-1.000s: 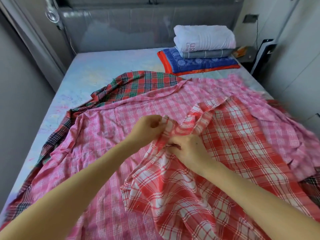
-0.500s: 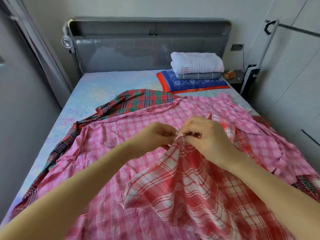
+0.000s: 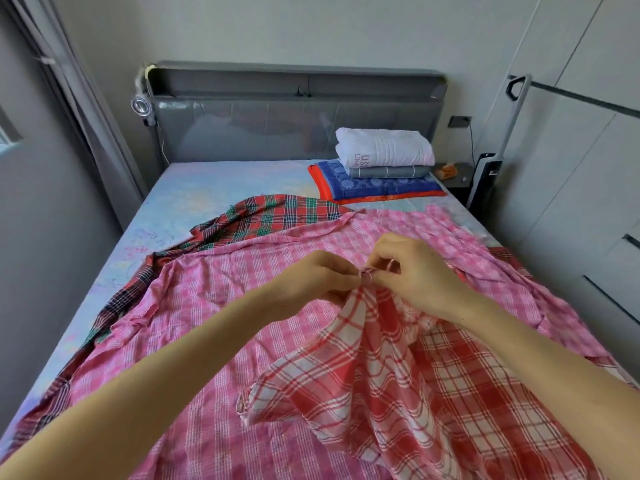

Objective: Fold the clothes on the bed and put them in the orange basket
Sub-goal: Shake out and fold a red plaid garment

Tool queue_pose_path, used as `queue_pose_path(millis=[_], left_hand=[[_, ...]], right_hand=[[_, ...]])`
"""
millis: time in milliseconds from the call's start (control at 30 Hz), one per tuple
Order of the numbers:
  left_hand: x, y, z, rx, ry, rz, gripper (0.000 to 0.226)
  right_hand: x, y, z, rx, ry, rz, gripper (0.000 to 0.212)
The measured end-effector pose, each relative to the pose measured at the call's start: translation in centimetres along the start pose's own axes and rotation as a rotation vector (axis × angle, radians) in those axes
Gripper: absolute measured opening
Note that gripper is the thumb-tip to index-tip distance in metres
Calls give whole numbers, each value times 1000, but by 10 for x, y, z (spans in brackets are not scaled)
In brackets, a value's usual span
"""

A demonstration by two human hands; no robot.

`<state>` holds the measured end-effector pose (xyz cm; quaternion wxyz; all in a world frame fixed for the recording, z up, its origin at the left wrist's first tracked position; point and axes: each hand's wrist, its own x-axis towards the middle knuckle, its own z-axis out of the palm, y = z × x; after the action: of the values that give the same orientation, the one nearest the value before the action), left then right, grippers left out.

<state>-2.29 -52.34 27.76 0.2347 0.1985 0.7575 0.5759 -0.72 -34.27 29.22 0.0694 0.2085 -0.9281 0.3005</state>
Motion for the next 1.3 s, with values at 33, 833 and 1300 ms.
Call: queue_pose_path(millis=[33, 833, 1300], left_hand=[[-1, 1, 1, -26, -4, -1, 19], [9, 4, 188, 479, 388, 235, 27], [95, 33, 319, 760, 753, 587, 27]], right_hand=[[-3, -1, -2, 2, 40, -19, 9], [-80, 21, -144, 559, 833, 124, 16], [-138, 146, -254, 1021, 709, 172, 14]])
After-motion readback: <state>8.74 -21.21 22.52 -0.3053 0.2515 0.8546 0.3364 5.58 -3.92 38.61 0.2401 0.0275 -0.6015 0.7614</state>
